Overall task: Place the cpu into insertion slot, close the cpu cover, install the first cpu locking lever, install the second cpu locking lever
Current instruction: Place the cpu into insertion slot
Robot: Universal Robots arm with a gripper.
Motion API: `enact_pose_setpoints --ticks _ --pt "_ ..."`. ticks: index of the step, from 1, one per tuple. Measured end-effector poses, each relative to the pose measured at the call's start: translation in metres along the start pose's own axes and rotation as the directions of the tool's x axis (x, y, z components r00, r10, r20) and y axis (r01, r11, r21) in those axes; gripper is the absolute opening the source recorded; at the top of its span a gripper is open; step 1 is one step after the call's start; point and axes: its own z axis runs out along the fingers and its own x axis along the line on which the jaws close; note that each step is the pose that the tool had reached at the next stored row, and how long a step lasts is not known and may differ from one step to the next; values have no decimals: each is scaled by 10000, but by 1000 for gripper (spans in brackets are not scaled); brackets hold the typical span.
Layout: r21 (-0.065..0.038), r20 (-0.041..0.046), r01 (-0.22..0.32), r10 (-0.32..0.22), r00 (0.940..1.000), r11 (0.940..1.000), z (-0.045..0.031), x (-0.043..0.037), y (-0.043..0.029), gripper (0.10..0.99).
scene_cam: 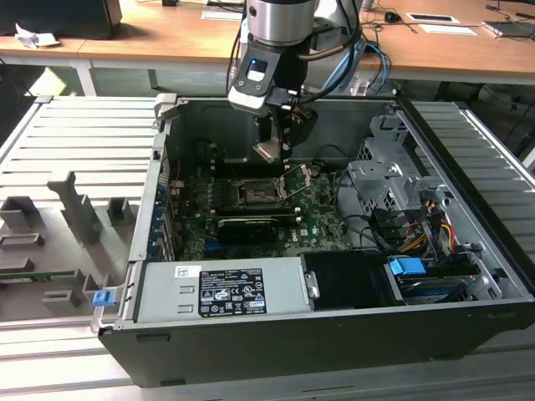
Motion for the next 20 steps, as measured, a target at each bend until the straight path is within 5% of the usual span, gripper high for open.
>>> enact_pose_setpoints --ticks 6,8,11,16,20 --pt "-22 72 -881 881 9961 9961 32 -1 -2 529" --pt "-26 118 -1545 1545 9879 9880 67 -2 -5 529" --pt "63 121 -2096 2095 9777 9778 113 -3 -9 529" --pt "205 83 -2234 2233 9747 9745 198 0 -13 529" --pt "182 159 -3375 3373 9413 9411 303 -2 -22 529"
